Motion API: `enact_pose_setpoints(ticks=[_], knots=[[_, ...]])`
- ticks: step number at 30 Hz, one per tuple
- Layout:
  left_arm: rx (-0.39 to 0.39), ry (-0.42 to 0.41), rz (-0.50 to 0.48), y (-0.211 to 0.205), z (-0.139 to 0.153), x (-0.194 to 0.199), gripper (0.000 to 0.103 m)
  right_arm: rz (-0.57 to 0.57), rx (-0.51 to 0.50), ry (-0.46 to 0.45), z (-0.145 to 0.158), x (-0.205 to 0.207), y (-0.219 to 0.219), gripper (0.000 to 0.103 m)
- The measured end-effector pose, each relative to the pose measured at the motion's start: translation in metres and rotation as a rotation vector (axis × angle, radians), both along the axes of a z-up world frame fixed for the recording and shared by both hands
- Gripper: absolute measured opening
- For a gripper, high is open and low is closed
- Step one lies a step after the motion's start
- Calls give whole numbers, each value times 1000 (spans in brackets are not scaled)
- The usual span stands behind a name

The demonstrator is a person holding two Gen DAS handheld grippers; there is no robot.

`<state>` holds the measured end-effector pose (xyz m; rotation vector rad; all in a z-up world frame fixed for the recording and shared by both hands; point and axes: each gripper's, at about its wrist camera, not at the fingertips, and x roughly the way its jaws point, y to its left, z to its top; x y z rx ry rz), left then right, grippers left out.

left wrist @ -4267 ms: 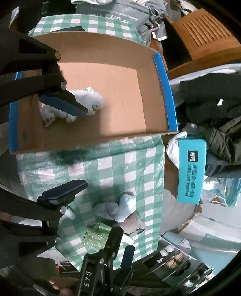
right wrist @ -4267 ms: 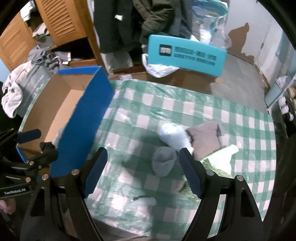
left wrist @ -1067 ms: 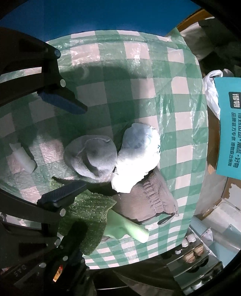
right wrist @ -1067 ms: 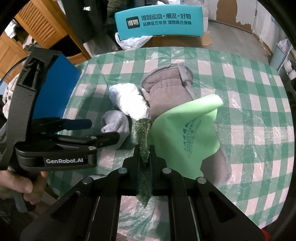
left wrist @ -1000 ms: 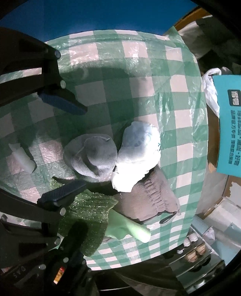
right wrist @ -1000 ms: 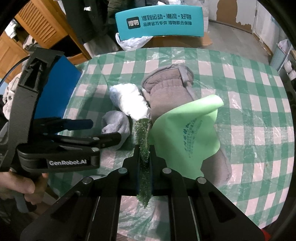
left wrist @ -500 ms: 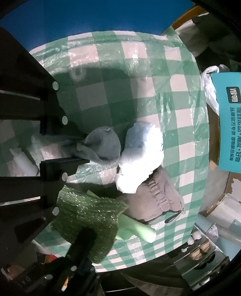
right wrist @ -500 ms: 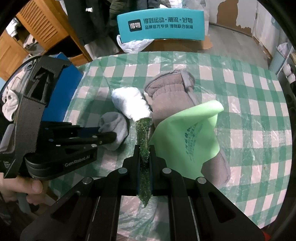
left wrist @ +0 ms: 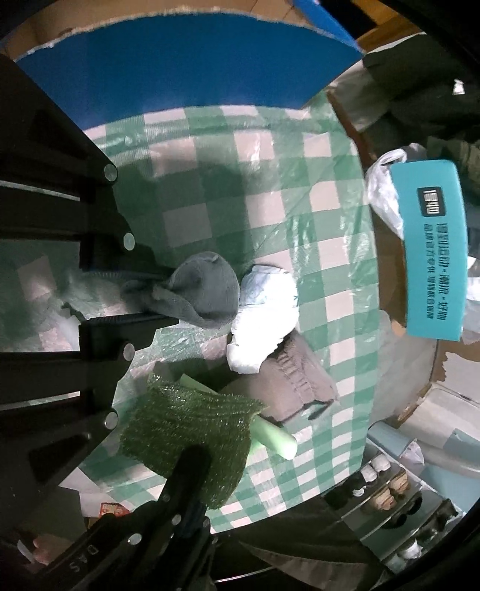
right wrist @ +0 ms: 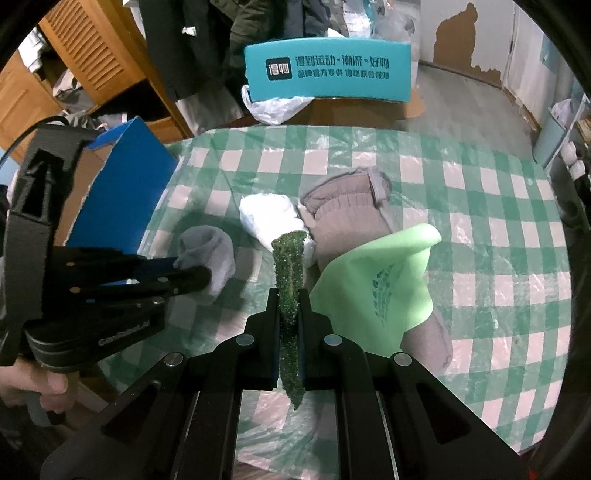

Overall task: Organize soft objects
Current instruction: 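Grasp the green scrubbing pad with the right tool while the left tool grasps a grey sock, then carry the green pad and grey sock over the cardboard box with both tools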

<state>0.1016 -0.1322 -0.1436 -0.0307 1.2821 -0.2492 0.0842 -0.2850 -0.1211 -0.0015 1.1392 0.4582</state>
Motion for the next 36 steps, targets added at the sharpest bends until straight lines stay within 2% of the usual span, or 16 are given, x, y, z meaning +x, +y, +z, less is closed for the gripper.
enact_pose_setpoints(ticks=[36], knots=[[15, -138, 61, 61, 69, -51, 16, 55, 21, -134, 67, -23, 48, 7]])
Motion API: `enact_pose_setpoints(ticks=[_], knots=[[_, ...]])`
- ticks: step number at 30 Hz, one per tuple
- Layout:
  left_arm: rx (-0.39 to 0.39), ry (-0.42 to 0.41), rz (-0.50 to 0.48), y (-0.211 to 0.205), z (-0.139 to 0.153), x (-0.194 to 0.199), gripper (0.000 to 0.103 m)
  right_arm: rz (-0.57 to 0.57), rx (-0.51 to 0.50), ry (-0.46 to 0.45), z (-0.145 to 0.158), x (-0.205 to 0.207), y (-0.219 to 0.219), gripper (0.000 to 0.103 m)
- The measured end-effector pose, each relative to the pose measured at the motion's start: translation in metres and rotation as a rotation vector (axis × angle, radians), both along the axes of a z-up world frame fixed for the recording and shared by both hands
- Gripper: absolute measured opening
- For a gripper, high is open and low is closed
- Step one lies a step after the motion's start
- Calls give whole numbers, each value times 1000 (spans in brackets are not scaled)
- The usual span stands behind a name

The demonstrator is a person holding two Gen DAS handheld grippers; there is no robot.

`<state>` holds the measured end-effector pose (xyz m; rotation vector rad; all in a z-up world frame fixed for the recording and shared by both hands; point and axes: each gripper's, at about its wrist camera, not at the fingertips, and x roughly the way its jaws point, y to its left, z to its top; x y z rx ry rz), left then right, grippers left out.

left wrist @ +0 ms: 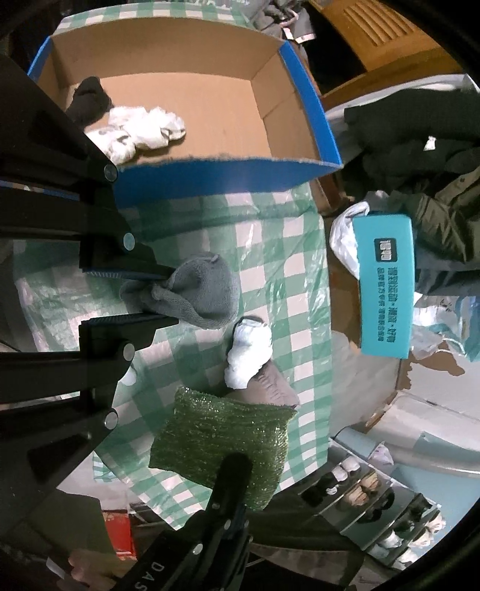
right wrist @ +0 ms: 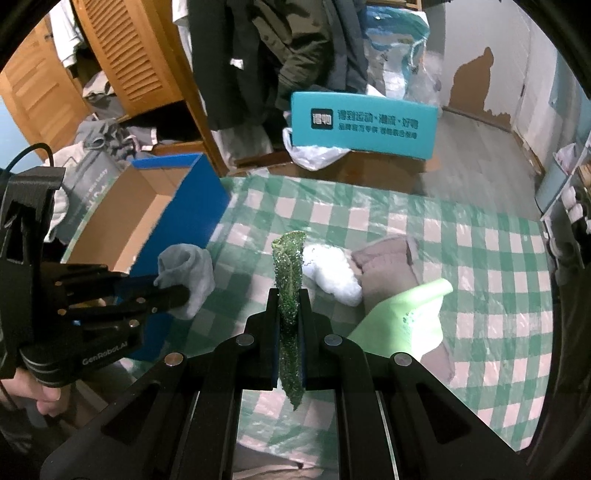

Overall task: Organize soft objects
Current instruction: 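Carry the green pad and grey sock over the cardboard box with both tools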

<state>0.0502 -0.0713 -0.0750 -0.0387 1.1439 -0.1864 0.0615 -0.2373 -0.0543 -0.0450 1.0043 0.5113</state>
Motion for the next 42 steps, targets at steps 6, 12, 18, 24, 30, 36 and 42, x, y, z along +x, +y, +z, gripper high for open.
enact_pose_setpoints(ticks=[6, 12, 18, 24, 30, 36, 42], knots=[[-2, -18, 14, 11, 9, -6, 16, 21, 12, -19, 12, -2, 14, 7], [2, -39, 28, 24, 17, -12, 16, 44, 24, -37, 24, -4, 30, 7], [2, -58, 49, 39, 24, -18, 16, 67, 33, -49, 33, -4, 45, 7], [-19, -72, 67, 55, 31, -22, 16, 91, 35, -54, 38, -3, 61, 7], [-31, -86, 92, 71, 38, -24, 16, 117, 38, -60, 43, -3, 78, 7], [-28, -98, 121, 88, 42, -28, 16, 148, 43, -63, 48, -4, 99, 7], [-33, -103, 150, 105, 44, -30, 16, 186, 40, -70, 53, -5, 125, 7]])
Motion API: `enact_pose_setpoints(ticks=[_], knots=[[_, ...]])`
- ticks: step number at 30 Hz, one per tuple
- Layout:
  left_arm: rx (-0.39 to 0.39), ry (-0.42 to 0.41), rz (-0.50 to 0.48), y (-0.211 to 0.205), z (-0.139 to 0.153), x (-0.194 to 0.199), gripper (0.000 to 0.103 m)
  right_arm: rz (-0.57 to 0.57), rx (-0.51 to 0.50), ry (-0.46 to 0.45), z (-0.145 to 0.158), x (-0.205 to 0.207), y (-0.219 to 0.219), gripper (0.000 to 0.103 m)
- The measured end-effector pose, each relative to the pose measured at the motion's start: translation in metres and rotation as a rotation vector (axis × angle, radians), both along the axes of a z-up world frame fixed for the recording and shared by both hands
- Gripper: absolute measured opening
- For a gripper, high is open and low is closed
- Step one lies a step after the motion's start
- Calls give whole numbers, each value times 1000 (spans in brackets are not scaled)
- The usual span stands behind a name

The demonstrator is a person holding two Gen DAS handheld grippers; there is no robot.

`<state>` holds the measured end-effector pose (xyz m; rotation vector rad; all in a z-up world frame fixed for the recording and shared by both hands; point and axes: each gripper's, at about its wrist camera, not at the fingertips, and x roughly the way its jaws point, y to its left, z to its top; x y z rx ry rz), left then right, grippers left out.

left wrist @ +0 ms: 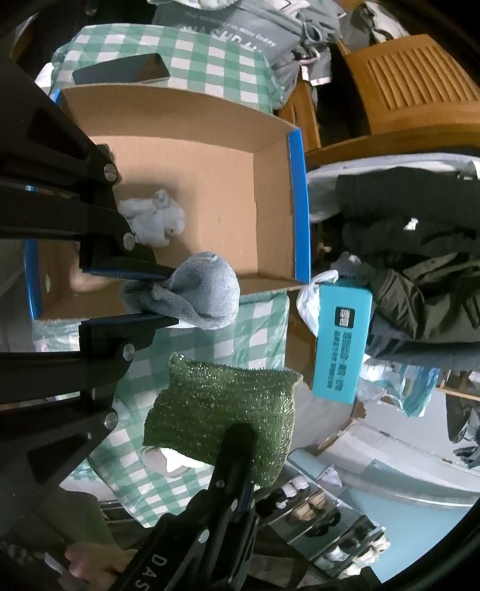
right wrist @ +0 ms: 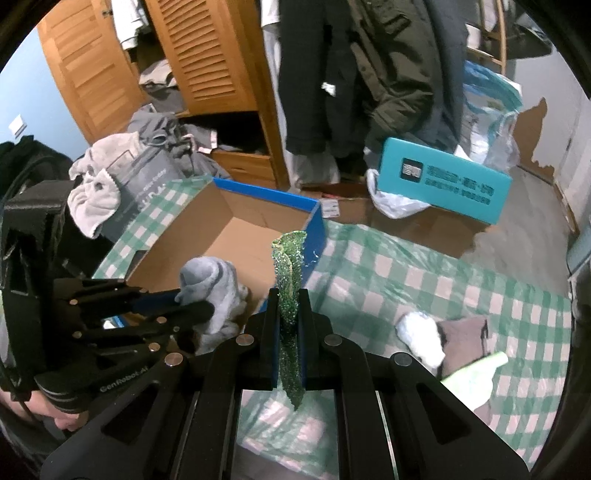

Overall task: Organize soft objects
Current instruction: 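Carry the green pad and grey sock over the cardboard box with both tools, then open both tools to drop the pad and sock into the box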

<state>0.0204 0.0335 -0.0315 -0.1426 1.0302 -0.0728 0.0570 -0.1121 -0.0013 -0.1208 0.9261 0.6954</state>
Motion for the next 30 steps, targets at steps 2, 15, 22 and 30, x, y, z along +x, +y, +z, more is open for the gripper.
enact_pose_setpoints(ticks=[2, 15, 22, 30], knots=[[0, -2, 5, 5, 0, -1, 16, 12, -1, -1, 1, -1, 8, 7], [16, -4, 78, 48, -6, -7, 16, 66, -19, 16, -2, 3, 55, 7], [7, 10, 111, 66, -13, -9, 16, 97, -37, 37, -12, 6, 80, 7], [1, 33, 142, 79, -21, -10, 17, 112, -68, 61, -25, 9, 95, 7]])
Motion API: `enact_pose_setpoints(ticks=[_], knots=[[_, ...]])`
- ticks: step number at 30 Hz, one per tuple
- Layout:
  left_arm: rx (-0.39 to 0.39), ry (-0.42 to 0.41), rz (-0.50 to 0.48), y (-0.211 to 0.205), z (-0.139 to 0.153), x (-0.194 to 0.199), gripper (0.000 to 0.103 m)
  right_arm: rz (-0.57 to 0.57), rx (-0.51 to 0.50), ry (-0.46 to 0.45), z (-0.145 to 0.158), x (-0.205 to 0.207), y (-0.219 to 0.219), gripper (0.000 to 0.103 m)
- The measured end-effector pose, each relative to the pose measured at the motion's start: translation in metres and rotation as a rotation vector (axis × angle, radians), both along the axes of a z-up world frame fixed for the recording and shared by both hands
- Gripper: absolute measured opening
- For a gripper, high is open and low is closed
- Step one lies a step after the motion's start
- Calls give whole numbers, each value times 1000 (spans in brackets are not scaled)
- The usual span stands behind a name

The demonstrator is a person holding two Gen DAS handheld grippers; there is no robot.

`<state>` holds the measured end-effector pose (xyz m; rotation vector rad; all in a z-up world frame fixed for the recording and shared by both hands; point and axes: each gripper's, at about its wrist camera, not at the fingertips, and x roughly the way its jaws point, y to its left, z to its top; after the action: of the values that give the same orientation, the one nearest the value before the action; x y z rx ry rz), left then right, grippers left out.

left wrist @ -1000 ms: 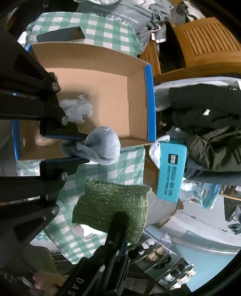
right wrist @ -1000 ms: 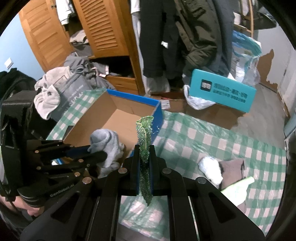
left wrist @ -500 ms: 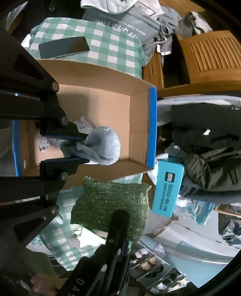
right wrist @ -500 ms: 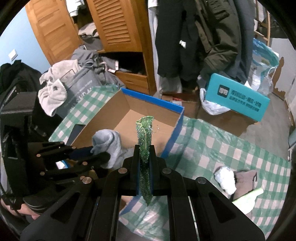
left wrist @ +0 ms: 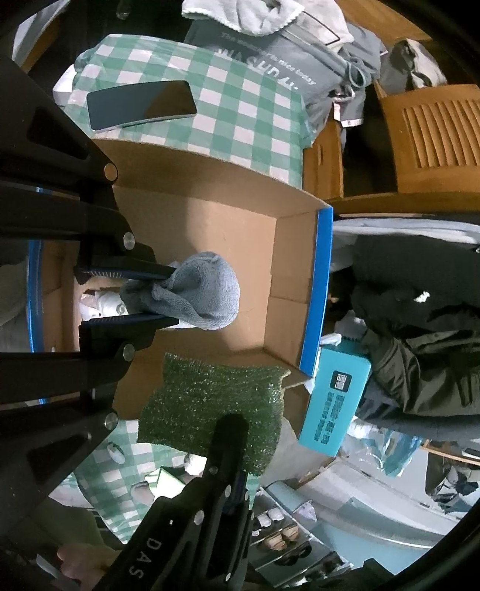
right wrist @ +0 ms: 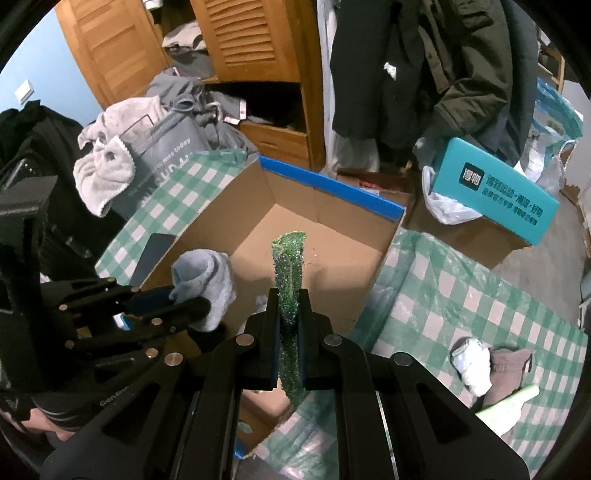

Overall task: Organize soft objects
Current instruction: 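Open both tools to drop the pad and sock into the box, then move both tools back over the remaining items on the table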

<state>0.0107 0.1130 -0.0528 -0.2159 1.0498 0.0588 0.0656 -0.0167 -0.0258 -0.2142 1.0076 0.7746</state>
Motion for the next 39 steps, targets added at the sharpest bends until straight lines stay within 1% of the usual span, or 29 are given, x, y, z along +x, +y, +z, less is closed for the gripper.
enact_pose_setpoints(ticks=[2, 6, 8, 9, 10, 11, 12, 17, 21, 24, 27, 30, 34, 37, 39], knots=[[-2, 9, 3, 2, -3, 1, 18, 3, -6, 4, -2, 1, 2, 7], [12, 22, 7, 2, -8, 1, 25, 14, -14, 18, -6, 1, 9, 8], [23, 22, 13, 3, -9, 1, 27, 16, -22, 12, -6, 0, 10, 8], [27, 23, 15, 3, -9, 1, 30, 17, -24, 6, -5, 0, 11, 11], [37, 24, 20, 4, -8, 1, 42, 20, -22, 6, -5, 0, 10, 15], [44, 20, 24, 4, -7, 1, 52, 18, -19, 7, -5, 1, 9, 23], [52, 3, 30, 4, -4, 0, 54, 12, -17, 7, -5, 2, 8, 28], [58, -10, 29, 3, -1, 0, 54, -16, -22, 9, -6, 6, 2, 31], [58, 1, 26, 2, -3, 2, 54, -33, -19, 9, -6, 9, -6, 38], [41, 8, 24, 0, -4, 3, 55, -43, -16, 7, -5, 9, -11, 44], [31, 12, 21, -4, -4, 3, 57, -54, -18, 2, -5, 9, -16, 45], [41, 9, 11, -9, -3, 4, 58, -64, -19, -3, -4, 9, -21, 47], [54, 3, -1, -18, -1, 5, 66, -79, -20, -6, -4, 10, -30, 49], [70, 0, -14, -24, -1, 6, 67, -91, -21, -8, -5, 10, -37, 49], [75, 6, -22, -29, -2, 7, 67, -101, -23, -7, -6, 11, -42, 51]])
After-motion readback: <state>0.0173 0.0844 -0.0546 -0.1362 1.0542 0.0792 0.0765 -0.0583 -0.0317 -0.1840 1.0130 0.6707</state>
